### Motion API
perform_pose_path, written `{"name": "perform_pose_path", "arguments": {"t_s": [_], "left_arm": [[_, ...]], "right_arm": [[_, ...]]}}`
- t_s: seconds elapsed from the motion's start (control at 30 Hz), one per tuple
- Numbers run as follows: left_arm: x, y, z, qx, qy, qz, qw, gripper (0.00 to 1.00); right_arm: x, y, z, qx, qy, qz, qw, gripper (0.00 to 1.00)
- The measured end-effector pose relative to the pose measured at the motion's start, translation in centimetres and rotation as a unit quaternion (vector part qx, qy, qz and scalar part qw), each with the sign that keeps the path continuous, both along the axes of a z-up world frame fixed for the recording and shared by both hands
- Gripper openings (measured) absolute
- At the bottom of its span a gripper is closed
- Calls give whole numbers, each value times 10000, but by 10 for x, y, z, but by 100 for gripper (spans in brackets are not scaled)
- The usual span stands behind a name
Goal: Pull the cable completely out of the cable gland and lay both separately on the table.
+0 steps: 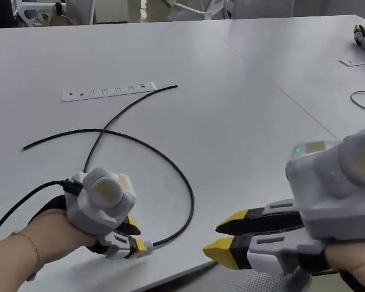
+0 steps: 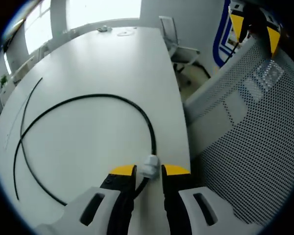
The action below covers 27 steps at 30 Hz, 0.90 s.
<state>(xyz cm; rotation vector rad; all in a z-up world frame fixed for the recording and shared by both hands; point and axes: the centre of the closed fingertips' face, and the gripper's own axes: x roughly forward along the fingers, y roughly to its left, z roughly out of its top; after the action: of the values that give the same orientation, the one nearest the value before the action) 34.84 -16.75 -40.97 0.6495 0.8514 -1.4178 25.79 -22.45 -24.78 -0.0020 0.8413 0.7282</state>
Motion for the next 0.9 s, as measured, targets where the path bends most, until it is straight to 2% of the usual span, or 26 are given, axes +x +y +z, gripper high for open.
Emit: {"name": "perform_pose_path", "arguments": {"t_s": [0.1, 0.13, 0.17, 0.2, 0.3, 0.37, 0.47, 0.57, 0.67, 0.77, 0.9], "left_arm": [[-2, 2, -6, 92, 20, -61, 9999, 23], [-2, 2, -6, 99, 8, -63, 9999, 23], [1, 0, -4, 18, -7, 13, 10000, 23], [0, 1, -5, 54, 21, 4, 10000, 23], [2, 1, -5, 41, -101, -125, 9999, 21], [1, 2, -5, 9, -95, -192, 9998, 20], [-4, 7, -5, 123, -164, -348, 9992, 18], [-8, 14, -1, 208, -113, -351, 9991, 18], [-6, 17, 12, 107, -123, -197, 9997, 18], [-5, 19, 37, -121, -191, 1, 9997, 18], [-8, 23, 68, -341, -279, 145, 9989, 18]], "right_arm": [[-2, -2, 2, 1, -16, -37, 10000, 23], [-2, -3, 3, -3, -19, -62, 10000, 23], [-2, -4, 2, -11, -22, -73, 10000, 23], [-2, -5, 2, -17, -19, -85, 10000, 23], [-3, -5, 2, -7, -18, -103, 9999, 23], [-3, -4, 2, -33, -25, -65, 10000, 23], [-3, -2, 4, -9, -50, -22, 10000, 23], [-3, 0, 3, -17, -58, 45, 10000, 23], [-1, 5, 1, 3, -38, 156, 9999, 23], [2, 11, -1, 14, -45, 297, 9995, 23], [11, 23, -1, 58, -66, 552, 9984, 23]]}}
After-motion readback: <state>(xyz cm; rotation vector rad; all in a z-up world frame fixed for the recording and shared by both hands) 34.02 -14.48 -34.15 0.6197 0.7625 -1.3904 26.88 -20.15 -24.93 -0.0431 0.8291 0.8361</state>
